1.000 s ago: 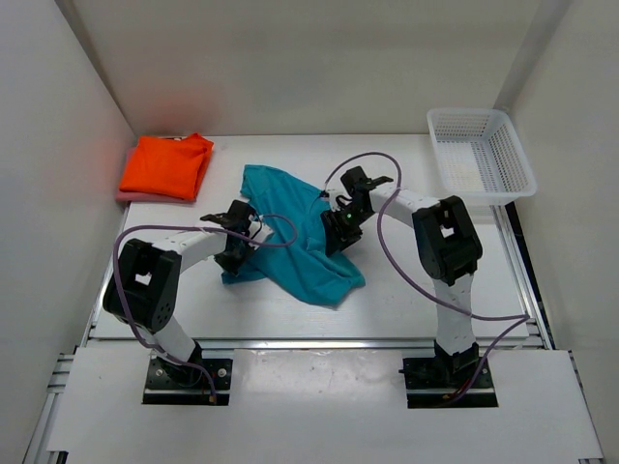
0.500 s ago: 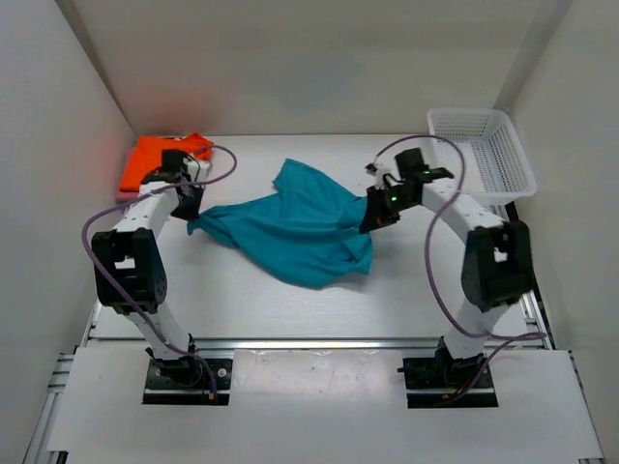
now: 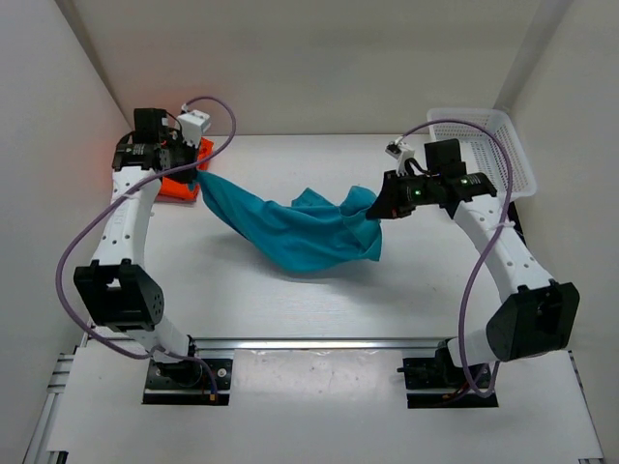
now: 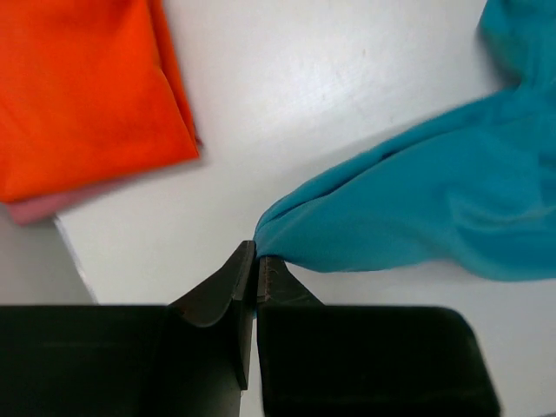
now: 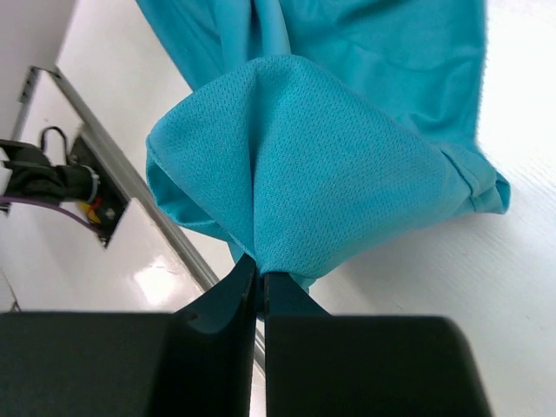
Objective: Fold and stack the t-shirts
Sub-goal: Flatten out the tshirt
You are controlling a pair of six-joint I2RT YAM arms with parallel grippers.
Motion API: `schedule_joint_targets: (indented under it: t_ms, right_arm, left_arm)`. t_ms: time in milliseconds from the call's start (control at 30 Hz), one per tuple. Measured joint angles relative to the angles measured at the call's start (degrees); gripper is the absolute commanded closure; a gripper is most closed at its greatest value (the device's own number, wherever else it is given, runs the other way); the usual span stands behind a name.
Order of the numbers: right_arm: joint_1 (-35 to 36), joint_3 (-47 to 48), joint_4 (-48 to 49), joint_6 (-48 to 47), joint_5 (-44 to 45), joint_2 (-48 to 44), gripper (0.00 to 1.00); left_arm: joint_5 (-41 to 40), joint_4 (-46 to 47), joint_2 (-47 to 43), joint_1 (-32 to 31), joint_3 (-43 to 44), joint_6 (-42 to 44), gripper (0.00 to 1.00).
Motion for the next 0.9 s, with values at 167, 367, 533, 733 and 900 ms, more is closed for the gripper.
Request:
schedule_joint_targets:
  t_ms: [167, 367, 533, 733, 900]
  right_arm:
    - [-2.6, -1.97, 3.8, 3.02, -4.07, -1.79, 1.0]
    - [-4.72, -1.75, 6.84, 6.01, -3.69, 6.32, 1.0]
    - [-2.84, 9.01, 6.71, 7.96, 1.4, 18.25, 1.0]
    - [-4.68, 14.05, 7.13, 12.46, 5.9, 21.44, 1.0]
    - [-4.9, 14.01, 8.44, 14.97, 6.99, 21.44, 1.0]
  left_arm:
    - [0.83, 1.97, 0.55, -0.28, 5.57, -2.01, 0.97]
    - [-8.13, 5.84, 19.08, -4.28, 10.91, -5.77, 0.44]
    - [-14.84, 4.55, 29.53, -9.01, 9.97, -7.52, 0.29]
    - [-8.94, 4.9, 13.55, -12.07, -5.97, -6.56, 0.33]
    - [-7.89, 7.43, -5.03, -28.2, -22.43, -3.02, 0.28]
